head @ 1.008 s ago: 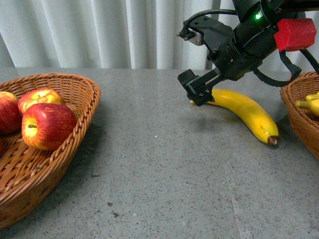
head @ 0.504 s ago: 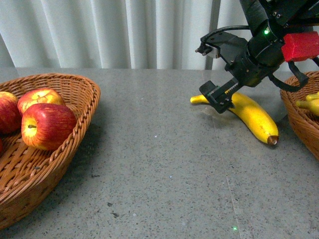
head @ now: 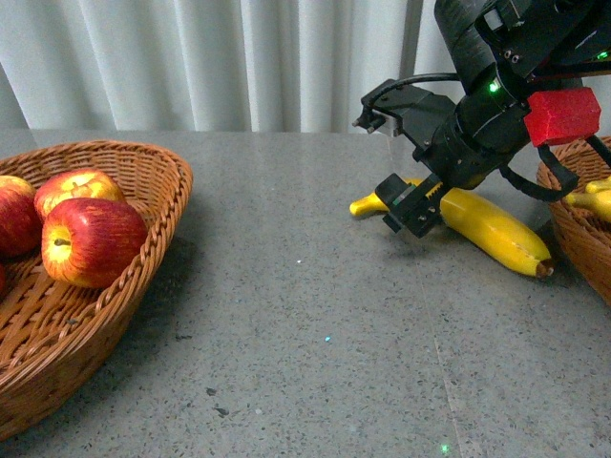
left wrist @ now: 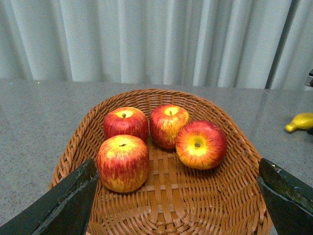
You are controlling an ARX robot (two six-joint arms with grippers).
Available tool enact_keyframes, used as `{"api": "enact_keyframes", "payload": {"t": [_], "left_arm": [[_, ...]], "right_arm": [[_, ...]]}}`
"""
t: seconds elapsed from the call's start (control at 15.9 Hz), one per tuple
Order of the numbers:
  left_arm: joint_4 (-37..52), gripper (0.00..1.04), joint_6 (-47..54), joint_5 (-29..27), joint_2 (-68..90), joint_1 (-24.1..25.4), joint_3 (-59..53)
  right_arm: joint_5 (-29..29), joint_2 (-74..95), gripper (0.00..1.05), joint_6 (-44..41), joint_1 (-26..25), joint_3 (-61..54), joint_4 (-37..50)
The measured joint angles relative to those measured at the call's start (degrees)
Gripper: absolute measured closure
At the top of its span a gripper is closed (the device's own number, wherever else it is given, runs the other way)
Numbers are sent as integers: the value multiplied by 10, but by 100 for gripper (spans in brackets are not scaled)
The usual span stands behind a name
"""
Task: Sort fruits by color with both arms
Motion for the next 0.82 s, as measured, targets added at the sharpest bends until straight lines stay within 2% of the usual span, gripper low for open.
{"api": "enact_keyframes", "payload": {"t": [0.19,0.25,0.38,0.44,0.82], "left_arm": [[0,7,0,0,0,0,0],[0,7,0,0,0,0,0],[0,7,0,0,0,0,0],[0,7,0,0,0,0,0],[0,7,0,0,0,0,0]], "right_arm": [[-14,-8,62,4,4,-8,0],[-25,-15,66,11,4,-9,-2],[-73,-67,67,91,-4,-2,24],[-122,-130,67,156,-40,0,37],[-199,-246,67,178,-181,-99,74]]}}
